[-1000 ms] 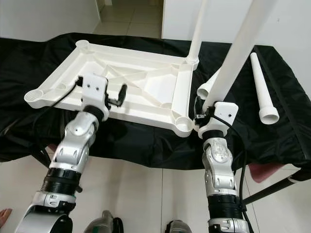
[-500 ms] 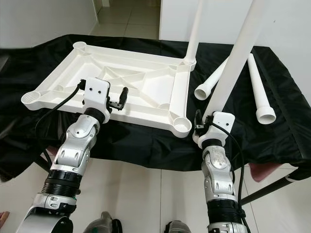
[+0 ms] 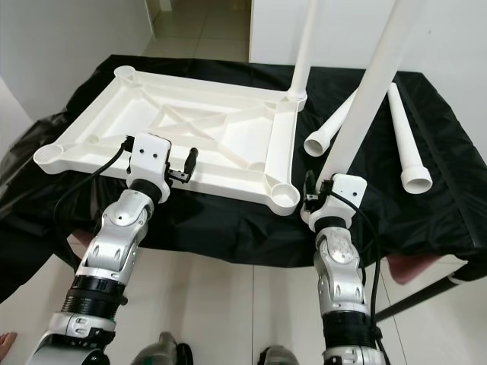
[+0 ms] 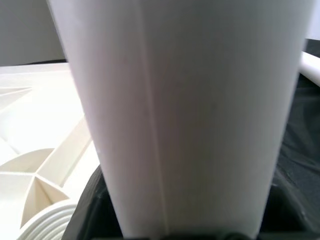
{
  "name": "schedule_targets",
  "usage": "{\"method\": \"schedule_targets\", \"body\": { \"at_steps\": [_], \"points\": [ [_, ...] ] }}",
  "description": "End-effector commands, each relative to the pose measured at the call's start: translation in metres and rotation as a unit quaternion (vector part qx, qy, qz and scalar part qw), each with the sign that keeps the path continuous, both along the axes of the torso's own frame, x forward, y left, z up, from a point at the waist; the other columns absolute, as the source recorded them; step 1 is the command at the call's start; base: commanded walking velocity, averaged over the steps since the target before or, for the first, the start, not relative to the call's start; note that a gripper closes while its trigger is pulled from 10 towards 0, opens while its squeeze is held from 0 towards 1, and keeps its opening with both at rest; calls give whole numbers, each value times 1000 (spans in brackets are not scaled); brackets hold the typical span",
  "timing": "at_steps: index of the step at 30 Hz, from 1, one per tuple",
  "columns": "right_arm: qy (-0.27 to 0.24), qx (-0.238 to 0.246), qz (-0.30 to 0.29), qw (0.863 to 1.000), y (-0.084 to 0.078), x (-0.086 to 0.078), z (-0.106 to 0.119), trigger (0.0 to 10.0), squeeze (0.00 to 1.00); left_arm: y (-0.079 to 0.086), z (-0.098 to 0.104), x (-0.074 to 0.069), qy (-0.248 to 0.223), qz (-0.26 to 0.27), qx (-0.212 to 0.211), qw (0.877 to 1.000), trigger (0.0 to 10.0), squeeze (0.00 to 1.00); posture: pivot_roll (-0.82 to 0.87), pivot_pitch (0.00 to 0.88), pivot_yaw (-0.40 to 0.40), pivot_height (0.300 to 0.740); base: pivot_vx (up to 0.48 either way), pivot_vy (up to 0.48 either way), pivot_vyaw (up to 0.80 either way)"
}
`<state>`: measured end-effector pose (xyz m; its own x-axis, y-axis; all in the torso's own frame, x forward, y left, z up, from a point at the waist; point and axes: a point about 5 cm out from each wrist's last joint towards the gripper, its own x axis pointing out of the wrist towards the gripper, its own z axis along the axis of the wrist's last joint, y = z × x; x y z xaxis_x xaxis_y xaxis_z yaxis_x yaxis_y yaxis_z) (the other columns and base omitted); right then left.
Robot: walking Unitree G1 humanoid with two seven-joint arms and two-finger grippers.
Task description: Building children table
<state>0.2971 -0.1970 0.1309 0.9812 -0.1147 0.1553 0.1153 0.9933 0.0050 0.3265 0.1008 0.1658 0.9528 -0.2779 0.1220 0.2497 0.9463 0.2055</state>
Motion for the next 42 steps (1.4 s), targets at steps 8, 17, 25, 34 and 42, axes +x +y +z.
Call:
{"method": "schedule_targets", "body": {
  "at_steps": [8, 17, 25, 34, 42],
  "points": [
    [2, 1, 1, 1000, 0, 1, 0, 10000, 0, 6, 1, 0, -12, 43, 0, 999, 10000, 0, -37, 45, 52, 740, 0, 0, 0],
    [2, 1, 1, 1000, 0, 1, 0, 10000, 0, 6, 1, 0, -12, 43, 0, 999, 10000, 0, -37, 45, 52, 740, 0, 0, 0],
    [2, 1, 1, 1000, 0, 1, 0, 10000, 0, 6, 1, 0, -12, 43, 0, 999, 10000, 0, -37, 45, 52, 740, 0, 0, 0],
    [2, 1, 1, 1000, 0, 1, 0, 10000, 0, 6, 1, 0, -12, 43, 0, 999, 10000, 0, -37, 45, 52, 740, 0, 0, 0],
    [2, 1, 1, 1000, 0, 1, 0, 10000, 0, 6, 1, 0, -12, 43, 0, 999, 10000, 0, -37, 45, 52, 740, 0, 0, 0]
  ]
}}
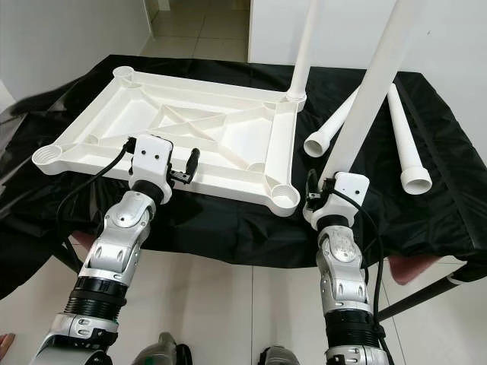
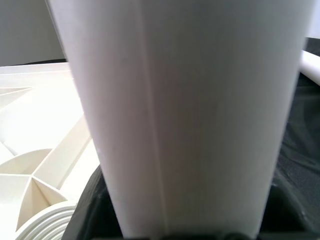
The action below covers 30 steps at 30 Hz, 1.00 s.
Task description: Building children table
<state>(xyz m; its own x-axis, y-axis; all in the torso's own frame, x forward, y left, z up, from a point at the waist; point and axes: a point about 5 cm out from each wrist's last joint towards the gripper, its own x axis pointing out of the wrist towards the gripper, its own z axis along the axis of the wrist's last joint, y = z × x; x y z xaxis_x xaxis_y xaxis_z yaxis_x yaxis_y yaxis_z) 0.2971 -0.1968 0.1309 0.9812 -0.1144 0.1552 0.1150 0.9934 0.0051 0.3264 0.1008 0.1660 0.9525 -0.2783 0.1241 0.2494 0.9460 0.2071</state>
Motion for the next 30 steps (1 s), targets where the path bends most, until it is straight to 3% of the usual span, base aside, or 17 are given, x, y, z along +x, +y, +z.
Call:
{"method": "schedule_targets", "body": {
  "at_steps": [1, 13, 14, 30],
  "points": [
    [2, 1, 0, 1000, 0, 1, 0, 10000, 0, 6, 1, 0, -10, 43, -1, 999, 10000, 0, -37, 45, 52, 740, 0, 0, 0],
    [2, 1, 0, 1000, 0, 1, 0, 10000, 0, 6, 1, 0, -10, 43, -1, 999, 10000, 0, -37, 45, 52, 740, 0, 0, 0],
    [1, 0, 1, 1000, 0, 1, 1, 10000, 0, 6, 0, 0, -9, 44, 1, 999, 10000, 0, -37, 0, 0, 740, 0, 0, 0],
    [1, -5, 10, 1000, 4, 3, 1, 10000, 0, 5, -5, 1, 1, 46, -9, 999, 10000, 0, -34, 0, 0, 740, 0, 0, 0]
  ]
}}
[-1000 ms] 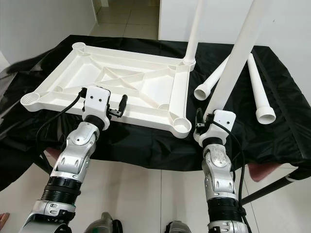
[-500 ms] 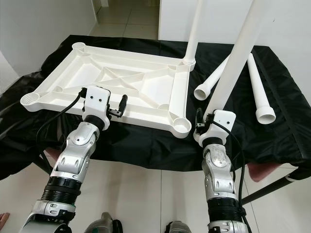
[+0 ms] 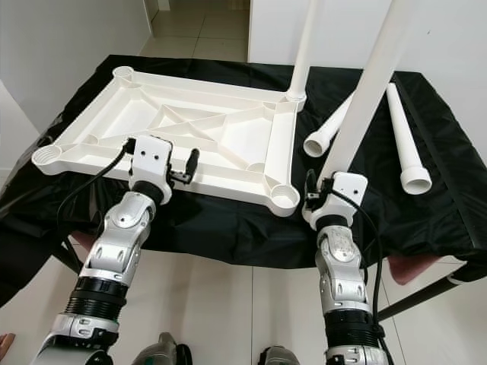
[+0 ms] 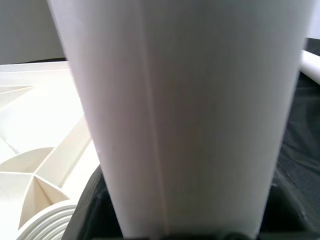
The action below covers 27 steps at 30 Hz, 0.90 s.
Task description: Building children table
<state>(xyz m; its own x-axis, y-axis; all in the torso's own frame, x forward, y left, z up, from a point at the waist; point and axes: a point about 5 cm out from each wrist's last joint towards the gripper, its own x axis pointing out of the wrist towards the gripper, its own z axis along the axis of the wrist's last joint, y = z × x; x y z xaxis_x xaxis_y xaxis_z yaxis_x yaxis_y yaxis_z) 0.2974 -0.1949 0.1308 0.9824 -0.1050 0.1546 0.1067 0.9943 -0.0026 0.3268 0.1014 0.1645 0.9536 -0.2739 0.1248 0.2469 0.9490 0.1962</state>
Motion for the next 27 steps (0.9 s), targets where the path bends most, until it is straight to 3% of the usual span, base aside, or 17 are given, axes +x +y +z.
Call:
{"method": "schedule_targets", "body": {
  "at_steps": [1, 13, 14, 27],
  "points": [
    [1, -1, 6, 1000, 3, 3, 1, 10000, 0, 5, -4, 0, 0, 44, -4, 999, 10000, 0, -34, 0, 0, 740, 0, 0, 0],
    [1, 0, 5, 1000, 3, 2, 1, 10000, 0, 4, -5, 0, 1, 43, -3, 999, 10000, 0, -35, 0, 0, 740, 0, 0, 0],
    [1, 0, 5, 1000, 3, 2, 1, 10000, 0, 4, -6, 0, 1, 42, -2, 999, 10000, 0, -35, 50, 53, 740, 0, 0, 0],
    [1, 0, 5, 1000, 3, 2, 1, 10000, 0, 4, -6, 0, 1, 42, -2, 999, 10000, 0, -35, 50, 53, 740, 0, 0, 0]
  ]
}}
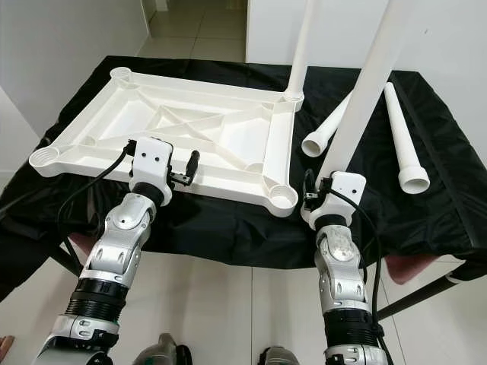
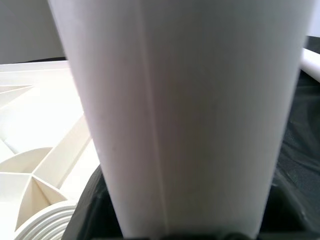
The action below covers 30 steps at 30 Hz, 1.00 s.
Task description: Building children table
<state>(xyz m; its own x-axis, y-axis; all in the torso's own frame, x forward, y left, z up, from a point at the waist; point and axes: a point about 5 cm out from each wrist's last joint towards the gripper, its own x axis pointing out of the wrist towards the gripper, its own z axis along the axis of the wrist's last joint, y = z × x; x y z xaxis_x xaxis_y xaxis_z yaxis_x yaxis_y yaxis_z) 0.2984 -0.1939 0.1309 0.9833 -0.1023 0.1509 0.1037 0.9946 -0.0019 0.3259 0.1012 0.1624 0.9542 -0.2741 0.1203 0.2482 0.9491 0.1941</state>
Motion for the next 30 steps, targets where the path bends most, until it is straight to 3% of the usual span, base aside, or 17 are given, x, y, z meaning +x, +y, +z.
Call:
{"method": "schedule_targets", "body": {
  "at_steps": [1, 30],
  "points": [
    [0, -1, 3, 1000, 2, 1, 1, 10000, 0, 5, -3, 1, -1, 43, -2, 999, 10000, 0, -35, 50, 53, 740, 0, 0, 0],
    [0, -1, 3, 1000, 2, 1, 1, 10000, 0, 5, -3, 1, -1, 43, -2, 999, 10000, 0, -35, 50, 53, 740, 0, 0, 0]
  ]
}}
